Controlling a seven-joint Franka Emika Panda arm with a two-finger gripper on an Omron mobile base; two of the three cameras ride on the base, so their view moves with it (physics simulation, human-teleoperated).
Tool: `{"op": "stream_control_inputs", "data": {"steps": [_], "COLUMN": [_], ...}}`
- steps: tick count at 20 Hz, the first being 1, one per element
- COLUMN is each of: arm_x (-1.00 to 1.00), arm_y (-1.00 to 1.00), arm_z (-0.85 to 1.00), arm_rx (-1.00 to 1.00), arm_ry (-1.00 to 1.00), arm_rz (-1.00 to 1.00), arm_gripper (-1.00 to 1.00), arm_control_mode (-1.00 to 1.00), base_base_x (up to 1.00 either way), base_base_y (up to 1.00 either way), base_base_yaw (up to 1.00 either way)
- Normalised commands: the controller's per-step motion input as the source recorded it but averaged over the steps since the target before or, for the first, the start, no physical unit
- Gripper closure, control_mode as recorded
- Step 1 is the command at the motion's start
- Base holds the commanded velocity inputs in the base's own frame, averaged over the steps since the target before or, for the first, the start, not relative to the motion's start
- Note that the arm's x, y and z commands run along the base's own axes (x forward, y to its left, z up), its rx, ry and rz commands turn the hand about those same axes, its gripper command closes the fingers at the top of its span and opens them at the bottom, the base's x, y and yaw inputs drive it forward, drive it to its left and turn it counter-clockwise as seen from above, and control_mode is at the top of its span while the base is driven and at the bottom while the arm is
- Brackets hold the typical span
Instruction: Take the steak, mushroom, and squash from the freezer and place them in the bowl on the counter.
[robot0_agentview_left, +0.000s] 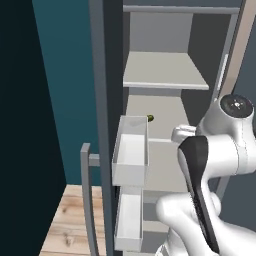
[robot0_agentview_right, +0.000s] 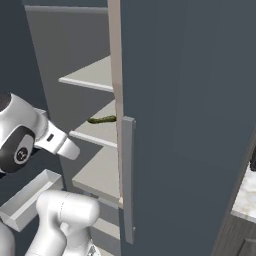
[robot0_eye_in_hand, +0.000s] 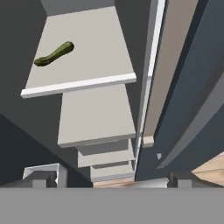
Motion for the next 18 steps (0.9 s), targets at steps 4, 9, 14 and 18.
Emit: {"op": "stream_control_inputs", "data": {"steps": [4,9,14,18], "arm_x": [0.01,0.0,0.0,0.19], "arm_y": [0.03,0.0,-0.03,0.0], "arm_z": [0.0,0.01,0.0,0.0], "arm_rx": [0.09,0.12,0.26,0.14], "arm_ry": [0.0,-0.08,-0.19,-0.08], "arm_rz": [-0.08,-0.1,-0.1,-0.03], "arm_gripper": [-1.0,-1.0,-1.0,-1.0], "arm_control_mode": [-1.0,-1.0,-1.0,-1.0], "base_base_x": [0.0,0.0,0.0,0.0], "base_base_y": [0.0,0.0,0.0,0.0], "base_base_yaw": [0.0,0.0,0.0,0.0]}}
